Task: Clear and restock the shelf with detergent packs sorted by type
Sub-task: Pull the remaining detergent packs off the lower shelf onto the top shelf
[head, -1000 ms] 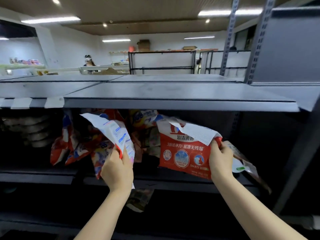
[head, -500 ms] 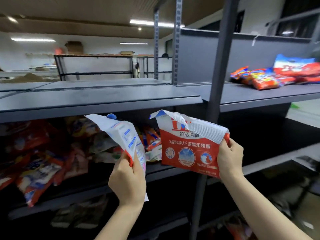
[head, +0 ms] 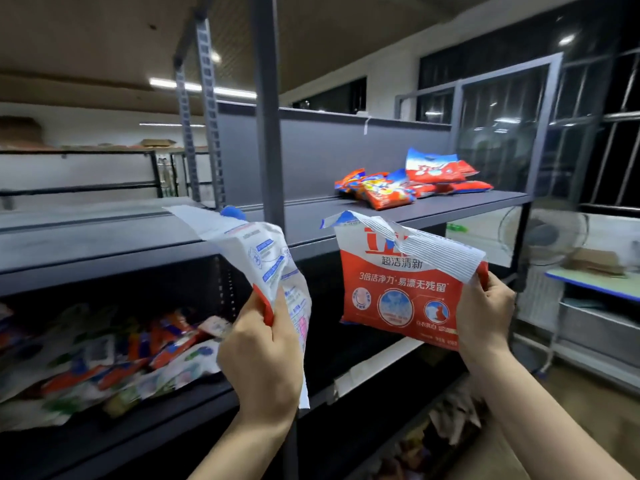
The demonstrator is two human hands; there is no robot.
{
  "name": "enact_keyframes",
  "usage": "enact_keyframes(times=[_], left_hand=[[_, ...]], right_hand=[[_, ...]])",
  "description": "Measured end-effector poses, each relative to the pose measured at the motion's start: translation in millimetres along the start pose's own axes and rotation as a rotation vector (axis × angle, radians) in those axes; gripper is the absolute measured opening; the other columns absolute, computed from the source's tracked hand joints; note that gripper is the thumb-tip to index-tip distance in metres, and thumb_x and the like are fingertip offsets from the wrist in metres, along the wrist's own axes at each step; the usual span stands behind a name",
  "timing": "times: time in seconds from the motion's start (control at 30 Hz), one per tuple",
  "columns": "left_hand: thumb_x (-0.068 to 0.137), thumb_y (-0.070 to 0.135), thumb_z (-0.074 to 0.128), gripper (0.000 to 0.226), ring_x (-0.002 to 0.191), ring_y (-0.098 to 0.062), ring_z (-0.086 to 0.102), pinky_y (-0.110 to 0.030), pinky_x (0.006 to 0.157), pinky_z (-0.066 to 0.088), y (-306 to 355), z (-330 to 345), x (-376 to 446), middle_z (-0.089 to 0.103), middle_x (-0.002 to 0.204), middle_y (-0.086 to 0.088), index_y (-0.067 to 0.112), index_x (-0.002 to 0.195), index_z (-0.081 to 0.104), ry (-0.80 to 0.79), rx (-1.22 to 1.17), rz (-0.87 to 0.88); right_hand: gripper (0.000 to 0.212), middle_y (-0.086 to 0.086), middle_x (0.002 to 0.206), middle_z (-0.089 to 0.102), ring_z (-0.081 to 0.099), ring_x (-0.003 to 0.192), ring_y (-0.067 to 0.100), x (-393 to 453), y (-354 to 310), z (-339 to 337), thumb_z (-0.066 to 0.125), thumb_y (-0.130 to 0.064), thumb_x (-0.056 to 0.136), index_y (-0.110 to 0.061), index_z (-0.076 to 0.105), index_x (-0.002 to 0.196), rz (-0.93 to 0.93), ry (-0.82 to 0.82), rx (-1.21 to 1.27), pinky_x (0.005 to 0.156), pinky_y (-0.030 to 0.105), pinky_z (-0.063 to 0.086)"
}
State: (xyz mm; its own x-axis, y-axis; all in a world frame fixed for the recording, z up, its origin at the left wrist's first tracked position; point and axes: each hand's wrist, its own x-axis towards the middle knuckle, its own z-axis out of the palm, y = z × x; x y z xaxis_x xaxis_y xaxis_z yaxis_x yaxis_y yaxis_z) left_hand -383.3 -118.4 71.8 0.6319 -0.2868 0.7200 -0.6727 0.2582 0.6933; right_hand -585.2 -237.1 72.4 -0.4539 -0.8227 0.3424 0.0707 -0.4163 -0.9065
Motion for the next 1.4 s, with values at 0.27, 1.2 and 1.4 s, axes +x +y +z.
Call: enact_keyframes(times=[0.27,1.2,1.4], left_hand=[[0.087,0.038,0.044,0.041,0.075,-0.039,0.063,-0.027,0.066,0.033,65.2,147.8,-14.9,0.071,0.08,-0.014,0.011,0.097,0.073,0.052,-0.045,-0.023],[0.098,0.028,0.048,0.027,0.081,-0.038,0.06,-0.028,0.064,0.029,151.6,549.8,37.6,0.071,0.092,-0.013,0.014,0.106,0.069,0.131,-0.153,0.055],[0.098,0.031,0.047,0.028,0.079,-0.038,0.057,-0.029,0.063,0.028,152.2,615.7,52.2,0.07,0.091,-0.014,0.016,0.109,0.068,0.139,-0.119,0.084]], right_hand=[[0.035,0.003,0.075,0.069,0.069,0.07,0.023,147.8,14.5,-62.3,0.049,-0.046,0.094,-0.018,0.062,0.078,-0.046,0.007,0.005,0.065,0.038,0.056],[0.031,-0.008,0.066,0.06,0.06,0.057,0.008,549.9,66.8,-112.6,0.058,-0.035,0.09,-0.022,0.055,0.063,-0.231,0.247,0.065,0.068,0.034,0.053],[0.033,-0.007,0.068,0.062,0.064,0.072,0.023,631.1,96.3,-88.0,0.055,-0.049,0.08,-0.022,0.056,0.06,-0.208,0.287,0.04,0.076,0.05,0.056]])
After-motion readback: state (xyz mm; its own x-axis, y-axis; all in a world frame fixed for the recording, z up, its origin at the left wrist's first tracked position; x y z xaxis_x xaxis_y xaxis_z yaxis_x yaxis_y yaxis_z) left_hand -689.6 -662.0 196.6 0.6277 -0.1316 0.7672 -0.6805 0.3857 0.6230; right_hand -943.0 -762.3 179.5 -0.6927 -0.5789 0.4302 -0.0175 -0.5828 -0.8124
